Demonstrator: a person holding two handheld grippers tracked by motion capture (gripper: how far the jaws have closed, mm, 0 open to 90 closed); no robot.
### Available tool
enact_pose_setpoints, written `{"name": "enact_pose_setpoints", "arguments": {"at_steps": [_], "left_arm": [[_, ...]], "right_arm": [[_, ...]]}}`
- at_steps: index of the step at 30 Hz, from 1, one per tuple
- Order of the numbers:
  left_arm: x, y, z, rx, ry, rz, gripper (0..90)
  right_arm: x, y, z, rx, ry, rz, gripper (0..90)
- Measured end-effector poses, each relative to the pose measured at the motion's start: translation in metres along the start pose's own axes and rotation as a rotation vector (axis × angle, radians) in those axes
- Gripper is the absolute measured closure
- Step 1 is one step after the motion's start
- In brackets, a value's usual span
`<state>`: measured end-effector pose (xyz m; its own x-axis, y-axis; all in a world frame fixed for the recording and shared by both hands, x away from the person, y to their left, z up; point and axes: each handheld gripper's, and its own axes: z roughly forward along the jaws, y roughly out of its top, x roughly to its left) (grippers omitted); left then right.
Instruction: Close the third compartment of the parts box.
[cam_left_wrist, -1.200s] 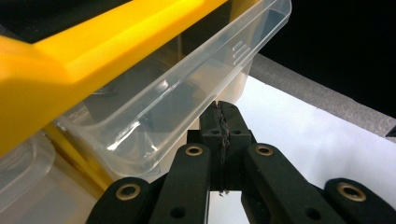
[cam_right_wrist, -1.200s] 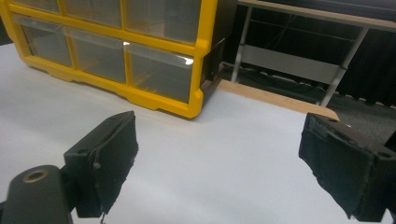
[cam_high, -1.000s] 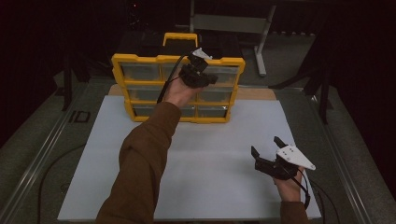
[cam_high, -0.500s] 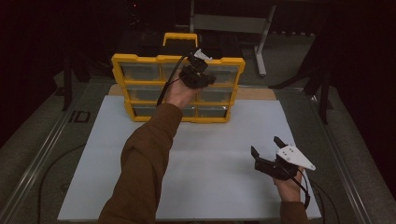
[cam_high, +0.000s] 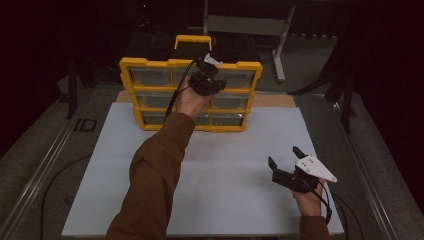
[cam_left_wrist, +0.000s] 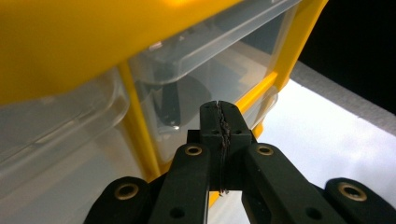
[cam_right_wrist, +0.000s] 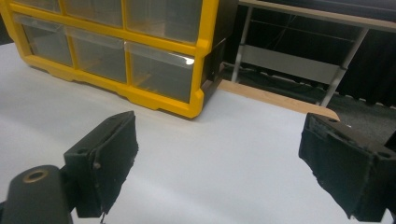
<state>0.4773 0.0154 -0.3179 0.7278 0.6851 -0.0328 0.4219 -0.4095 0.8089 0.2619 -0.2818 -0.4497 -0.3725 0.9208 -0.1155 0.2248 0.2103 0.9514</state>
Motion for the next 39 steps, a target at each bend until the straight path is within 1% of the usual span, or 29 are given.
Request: {"name": "enact_pose_setpoints", "arguments": {"at_steps": [1, 2, 3, 4, 5, 7, 9, 12, 14, 18, 19, 20, 21, 24, 25, 28, 29, 34, 38, 39], "left_arm": [[-0.001, -0.001, -0.001, 0.001, 0.009, 0.006, 90.0], [-0.001, -0.001, -0.001, 0.000, 0.006, 0.006, 89.9], [0.000, -0.002, -0.001, -0.006, -0.015, 0.011, 89.3], [-0.001, -0.003, -0.001, -0.008, -0.016, 0.015, 87.7], [-0.001, -0.004, -0.002, 0.001, -0.014, 0.022, 86.9], [0.000, -0.007, -0.004, -0.001, -0.026, 0.028, 85.2], [0.000, -0.008, -0.007, -0.002, -0.029, 0.034, 83.1], [0.000, -0.009, -0.012, 0.003, -0.027, 0.045, 78.8], [0.001, -0.011, -0.015, -0.002, -0.028, 0.049, 73.8], [0.002, -0.014, -0.022, -0.012, -0.034, 0.045, 66.9], [0.003, -0.016, -0.027, -0.018, -0.032, 0.052, 66.9], [0.004, -0.016, -0.029, -0.018, -0.037, 0.048, 63.1], [0.004, -0.017, -0.031, -0.019, -0.039, 0.053, 61.5], [0.006, -0.018, -0.039, -0.034, -0.042, 0.046, 57.9], [0.007, -0.019, -0.041, -0.040, -0.048, 0.036, 56.1], [0.009, -0.022, -0.047, -0.042, -0.031, 0.024, 52.6], [0.010, -0.024, -0.048, -0.046, -0.030, 0.023, 50.7], [0.012, -0.031, -0.058, -0.061, -0.036, 0.023, 48.3], [0.011, -0.041, -0.065, -0.073, -0.040, 0.026, 43.0], [0.011, -0.044, -0.067, -0.070, -0.044, 0.032, 41.5]], "right_arm": [[0.000, 0.000, 0.000, 0.002, 0.000, -0.001, 11.1], [0.001, 0.000, 0.000, 0.001, 0.001, -0.003, 11.1], [0.001, 0.000, 0.000, 0.001, 0.002, -0.003, 11.1], [0.001, 0.000, 0.000, 0.000, 0.002, -0.003, 11.1], [0.001, 0.000, 0.000, 0.000, 0.003, -0.003, 11.1], [0.000, 0.000, 0.000, 0.002, 0.000, -0.002, 11.1], [0.000, 0.000, 0.000, 0.002, 0.000, -0.001, 11.1], [0.001, 0.000, 0.000, 0.002, 0.001, -0.003, 11.1], [0.001, 0.000, 0.001, 0.003, 0.002, -0.005, 11.1], [0.002, 0.000, 0.001, 0.003, 0.002, -0.008, 11.0], [0.002, 0.000, 0.001, 0.003, 0.003, -0.008, 11.1], [0.002, 0.000, 0.001, 0.003, 0.003, -0.006, 11.0], [0.002, -0.001, 0.001, 0.004, 0.003, -0.005, 11.1], [0.002, -0.001, 0.002, 0.005, 0.004, -0.004, 11.1], [0.002, -0.001, 0.002, 0.005, 0.003, -0.003, 11.1], [0.002, -0.001, 0.002, 0.006, 0.004, -0.005, 11.1], [0.002, -0.001, 0.002, 0.006, 0.004, -0.005, 11.0], [0.002, -0.001, 0.002, 0.005, 0.003, -0.004, 11.0], [0.002, -0.001, 0.001, 0.004, 0.002, -0.003, 11.0], [0.002, -0.001, 0.001, 0.004, 0.002, -0.003, 11.0]]}}
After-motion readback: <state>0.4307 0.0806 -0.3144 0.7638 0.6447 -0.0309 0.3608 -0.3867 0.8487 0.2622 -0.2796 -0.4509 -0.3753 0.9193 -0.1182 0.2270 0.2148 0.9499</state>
